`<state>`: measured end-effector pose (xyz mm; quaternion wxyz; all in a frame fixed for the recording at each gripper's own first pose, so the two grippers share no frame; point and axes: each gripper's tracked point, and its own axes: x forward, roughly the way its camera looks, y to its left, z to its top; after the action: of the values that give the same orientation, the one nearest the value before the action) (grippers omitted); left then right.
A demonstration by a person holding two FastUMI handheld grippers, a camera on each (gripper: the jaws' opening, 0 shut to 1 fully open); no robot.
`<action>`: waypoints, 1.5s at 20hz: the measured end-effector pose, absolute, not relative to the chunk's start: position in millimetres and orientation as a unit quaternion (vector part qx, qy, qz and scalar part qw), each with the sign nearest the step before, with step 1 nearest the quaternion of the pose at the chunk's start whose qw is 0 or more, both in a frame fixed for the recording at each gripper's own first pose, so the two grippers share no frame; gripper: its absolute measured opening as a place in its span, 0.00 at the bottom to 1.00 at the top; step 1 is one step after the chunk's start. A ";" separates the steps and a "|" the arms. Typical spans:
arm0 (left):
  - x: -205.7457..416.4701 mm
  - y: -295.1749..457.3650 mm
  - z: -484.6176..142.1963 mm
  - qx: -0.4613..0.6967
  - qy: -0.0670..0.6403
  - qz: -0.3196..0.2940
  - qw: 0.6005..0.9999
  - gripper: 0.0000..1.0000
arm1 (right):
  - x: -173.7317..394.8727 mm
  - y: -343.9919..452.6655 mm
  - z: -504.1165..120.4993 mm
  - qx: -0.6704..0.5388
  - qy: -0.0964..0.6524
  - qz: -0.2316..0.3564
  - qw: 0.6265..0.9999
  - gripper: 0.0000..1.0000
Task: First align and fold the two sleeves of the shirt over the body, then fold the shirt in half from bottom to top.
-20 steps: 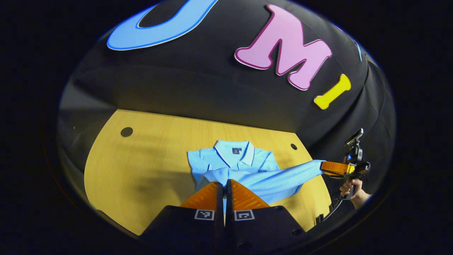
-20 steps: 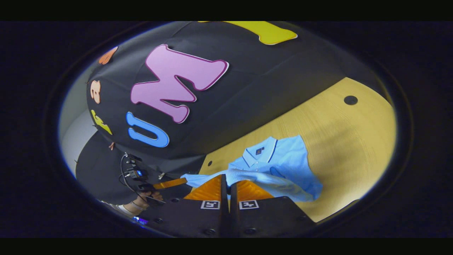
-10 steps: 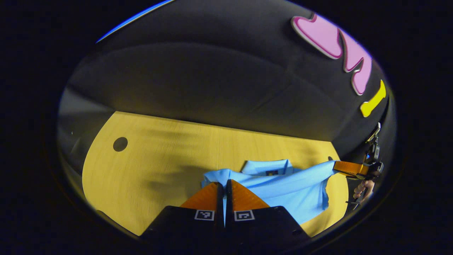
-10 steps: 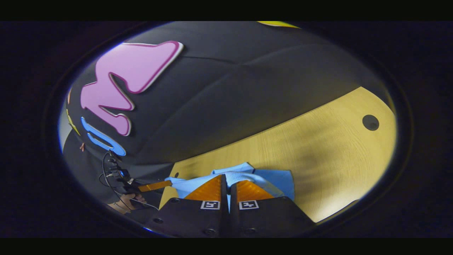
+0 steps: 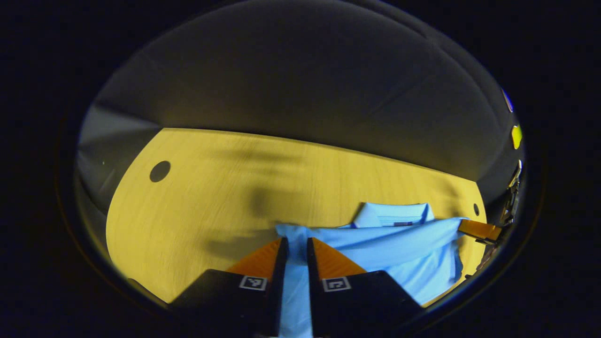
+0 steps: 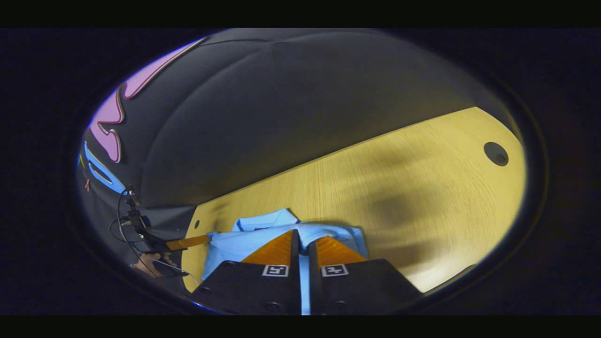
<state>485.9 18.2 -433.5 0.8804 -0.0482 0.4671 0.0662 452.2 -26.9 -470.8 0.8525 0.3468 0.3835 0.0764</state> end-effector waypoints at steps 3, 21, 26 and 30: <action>488.1 19.7 -418.0 -0.055 0.448 0.067 0.890 0.72 | 442.7 -27.9 -463.8 0.320 0.383 0.081 0.863 0.40; 296.2 -51.7 -106.9 0.052 0.212 -0.086 0.972 0.92 | 263.1 -39.1 -159.5 0.184 0.158 0.100 0.965 0.98; 182.4 -73.2 -50.2 0.057 0.177 -0.146 0.972 0.91 | 163.4 -13.0 -76.3 0.152 0.092 0.097 0.979 0.98; 101.4 -79.2 -35.6 0.076 0.178 -0.167 0.967 0.92 | 93.2 4.3 -34.3 0.132 0.062 0.091 0.985 0.97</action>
<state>101.4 -79.2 -35.6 0.9668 0.0757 0.1779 -0.1671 93.2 4.3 -34.3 0.9851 0.1318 0.0621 0.0913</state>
